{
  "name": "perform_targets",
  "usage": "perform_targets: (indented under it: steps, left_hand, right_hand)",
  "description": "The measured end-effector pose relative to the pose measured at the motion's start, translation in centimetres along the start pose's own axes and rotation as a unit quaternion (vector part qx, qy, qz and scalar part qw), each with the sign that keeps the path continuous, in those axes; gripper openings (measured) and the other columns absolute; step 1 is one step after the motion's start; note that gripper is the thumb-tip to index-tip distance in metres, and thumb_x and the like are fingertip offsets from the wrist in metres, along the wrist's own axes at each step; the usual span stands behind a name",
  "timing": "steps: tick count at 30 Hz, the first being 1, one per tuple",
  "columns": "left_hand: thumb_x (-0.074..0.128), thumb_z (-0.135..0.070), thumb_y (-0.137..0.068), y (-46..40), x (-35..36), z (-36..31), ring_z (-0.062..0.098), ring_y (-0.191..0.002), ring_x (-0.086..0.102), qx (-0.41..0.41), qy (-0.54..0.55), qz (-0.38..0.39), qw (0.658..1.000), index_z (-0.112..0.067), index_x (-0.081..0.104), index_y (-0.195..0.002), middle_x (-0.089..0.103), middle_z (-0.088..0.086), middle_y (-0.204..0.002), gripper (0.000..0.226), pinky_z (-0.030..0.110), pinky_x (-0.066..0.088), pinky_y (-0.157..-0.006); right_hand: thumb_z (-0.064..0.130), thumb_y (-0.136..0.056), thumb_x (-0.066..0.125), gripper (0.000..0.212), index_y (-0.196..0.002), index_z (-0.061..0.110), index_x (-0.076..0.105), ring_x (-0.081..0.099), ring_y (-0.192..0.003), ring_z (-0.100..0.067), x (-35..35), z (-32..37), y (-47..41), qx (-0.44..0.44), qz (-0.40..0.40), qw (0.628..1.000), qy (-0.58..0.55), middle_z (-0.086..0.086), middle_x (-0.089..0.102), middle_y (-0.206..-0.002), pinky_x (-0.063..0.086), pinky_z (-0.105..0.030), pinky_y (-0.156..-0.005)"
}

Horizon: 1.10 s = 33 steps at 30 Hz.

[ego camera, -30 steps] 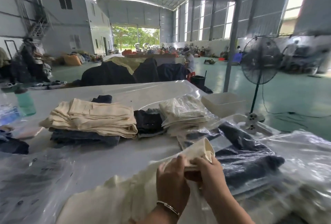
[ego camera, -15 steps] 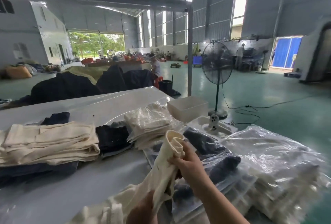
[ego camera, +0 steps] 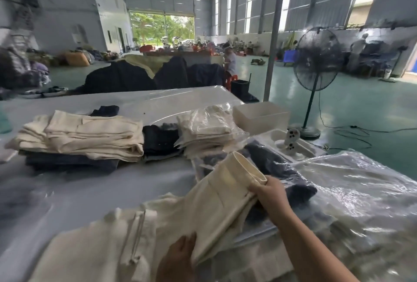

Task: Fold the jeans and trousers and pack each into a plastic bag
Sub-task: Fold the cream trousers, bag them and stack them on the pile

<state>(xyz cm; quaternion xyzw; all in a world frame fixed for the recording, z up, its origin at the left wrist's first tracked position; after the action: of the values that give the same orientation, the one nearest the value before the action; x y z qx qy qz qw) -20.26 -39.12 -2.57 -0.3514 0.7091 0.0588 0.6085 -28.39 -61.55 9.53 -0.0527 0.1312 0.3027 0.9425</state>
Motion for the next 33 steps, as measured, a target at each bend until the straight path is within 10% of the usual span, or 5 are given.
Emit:
perform_targets:
  steps: [5,11,15,20,33]
  left_hand:
    - [0.085,-0.008,-0.015,1.6,1.7,1.1,0.019,-0.063,0.071,-0.116,-0.080,0.058,0.988,-0.013,0.077,-0.098,0.073,0.008,-0.083,0.083,0.025,0.053,-0.044]
    - [0.034,-0.009,-0.068,4.8,1.1,0.6,0.024,-0.085,0.071,-0.170,-0.187,0.138,0.958,-0.018,0.074,-0.108,0.072,0.010,-0.098,0.057,0.044,0.057,-0.077]
    - [0.049,-0.028,-0.086,5.8,0.7,2.1,0.016,-0.142,0.026,-0.202,-0.150,0.148,0.956,-0.022,0.020,-0.152,0.027,0.005,-0.155,0.072,0.035,0.008,-0.119]
    - [0.084,-0.038,-0.027,6.1,-0.7,-0.7,0.005,-0.086,0.069,-0.118,-0.062,0.105,0.986,-0.027,0.073,-0.106,0.072,-0.007,-0.101,0.080,0.019,0.056,-0.072]
    - [0.039,-0.020,-0.069,2.8,0.4,-3.0,0.020,-0.052,0.060,-0.058,-0.209,-0.033,0.976,-0.021,0.077,-0.085,0.062,0.001,-0.065,0.041,0.023,0.043,-0.036]
  right_hand:
    - [0.017,-0.078,0.065,0.003,-0.077,0.017,0.063,0.055,-0.054,-0.009,-0.3,-1.3,-0.9,-0.072,-0.005,0.997,-0.031,0.007,0.061,-0.057,0.046,-0.030,-0.049]
    - [0.024,-0.080,0.064,0.013,-0.080,0.012,0.063,0.060,-0.066,-0.024,-1.9,-5.7,-1.8,0.003,-0.007,0.999,0.042,-0.007,0.066,-0.073,0.048,-0.035,-0.061]
    - [0.024,-0.078,0.069,0.017,-0.087,0.010,0.065,0.061,-0.070,-0.022,-2.0,-6.5,-1.7,0.015,0.006,1.000,0.012,-0.004,0.067,-0.076,0.051,-0.038,-0.068]
    - [0.024,-0.062,0.087,0.033,-0.088,0.018,0.068,0.069,-0.072,-0.022,-1.0,-6.7,0.2,0.051,0.066,0.993,-0.083,-0.003,0.072,-0.077,0.059,-0.042,-0.067]
    - [0.016,-0.074,0.076,0.012,-0.076,0.017,0.064,0.064,-0.064,-0.028,-1.1,-5.1,-0.4,-0.040,0.078,0.996,-0.029,-0.005,0.066,-0.069,0.057,-0.047,-0.059]
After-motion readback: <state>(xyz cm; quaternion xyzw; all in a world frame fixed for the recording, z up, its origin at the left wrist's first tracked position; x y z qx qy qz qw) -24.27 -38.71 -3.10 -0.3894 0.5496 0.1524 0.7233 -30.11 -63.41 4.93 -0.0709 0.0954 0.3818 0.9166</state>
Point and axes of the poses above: each hand's wrist, its own y-axis away from the middle knuckle, its own x-axis out of the palm, z = x × y, the point moved 3 cm from there along -y, towards the middle knuckle
